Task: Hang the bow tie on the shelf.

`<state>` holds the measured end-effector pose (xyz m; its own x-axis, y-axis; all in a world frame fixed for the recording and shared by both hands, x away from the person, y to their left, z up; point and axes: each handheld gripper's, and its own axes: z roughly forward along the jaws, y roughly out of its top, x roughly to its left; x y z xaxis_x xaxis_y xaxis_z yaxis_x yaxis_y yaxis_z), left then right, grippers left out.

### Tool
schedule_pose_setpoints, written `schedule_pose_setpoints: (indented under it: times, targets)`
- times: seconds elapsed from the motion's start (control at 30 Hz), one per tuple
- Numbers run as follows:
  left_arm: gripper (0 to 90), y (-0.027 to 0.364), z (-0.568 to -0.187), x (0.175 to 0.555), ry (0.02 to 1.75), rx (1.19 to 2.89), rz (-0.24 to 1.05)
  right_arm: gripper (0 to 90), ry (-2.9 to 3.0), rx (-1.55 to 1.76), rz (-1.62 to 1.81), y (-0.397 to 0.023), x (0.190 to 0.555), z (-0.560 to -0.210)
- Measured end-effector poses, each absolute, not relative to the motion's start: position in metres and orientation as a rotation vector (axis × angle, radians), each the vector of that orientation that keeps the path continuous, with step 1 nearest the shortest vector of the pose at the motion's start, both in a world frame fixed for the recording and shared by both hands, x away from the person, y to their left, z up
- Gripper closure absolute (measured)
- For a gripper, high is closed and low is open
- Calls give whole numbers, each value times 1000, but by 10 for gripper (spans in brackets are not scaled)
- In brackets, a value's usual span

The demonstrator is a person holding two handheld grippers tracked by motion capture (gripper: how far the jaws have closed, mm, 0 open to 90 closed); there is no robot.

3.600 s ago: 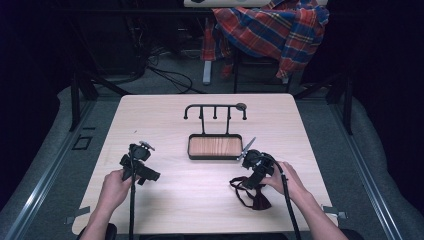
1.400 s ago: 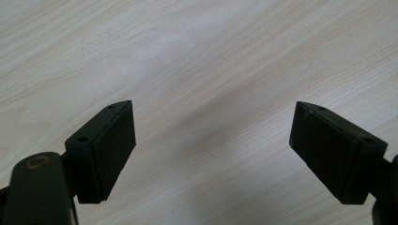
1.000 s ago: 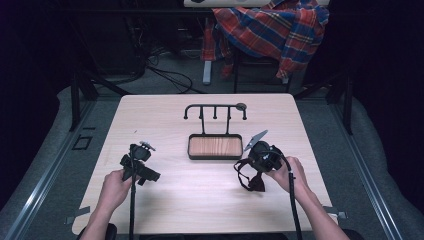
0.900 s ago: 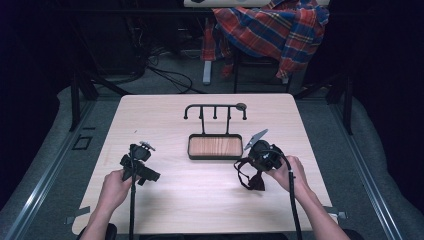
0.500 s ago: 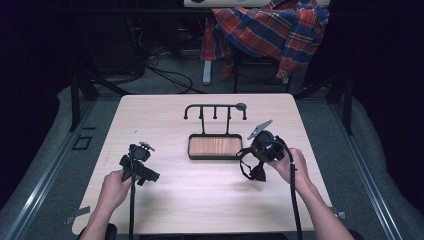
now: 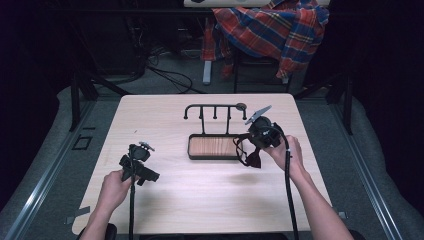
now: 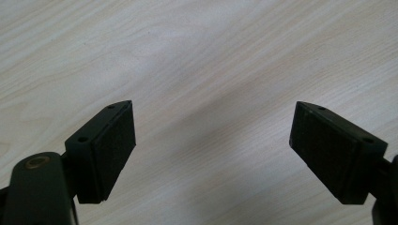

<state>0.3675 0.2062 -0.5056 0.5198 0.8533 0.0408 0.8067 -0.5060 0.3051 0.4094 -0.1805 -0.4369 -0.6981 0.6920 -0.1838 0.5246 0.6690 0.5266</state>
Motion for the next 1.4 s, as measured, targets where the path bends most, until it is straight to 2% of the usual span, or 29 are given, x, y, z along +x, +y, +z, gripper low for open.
schedule_pose_setpoints:
  times: [0.4,1.4]
  targets:
    - [148,206,-505,367,1397,2517,275,878,2474,961,636,-177,421,-414]
    - [148,207,-505,367,1398,2518,271,877,2430,971,676,-178,433,-392]
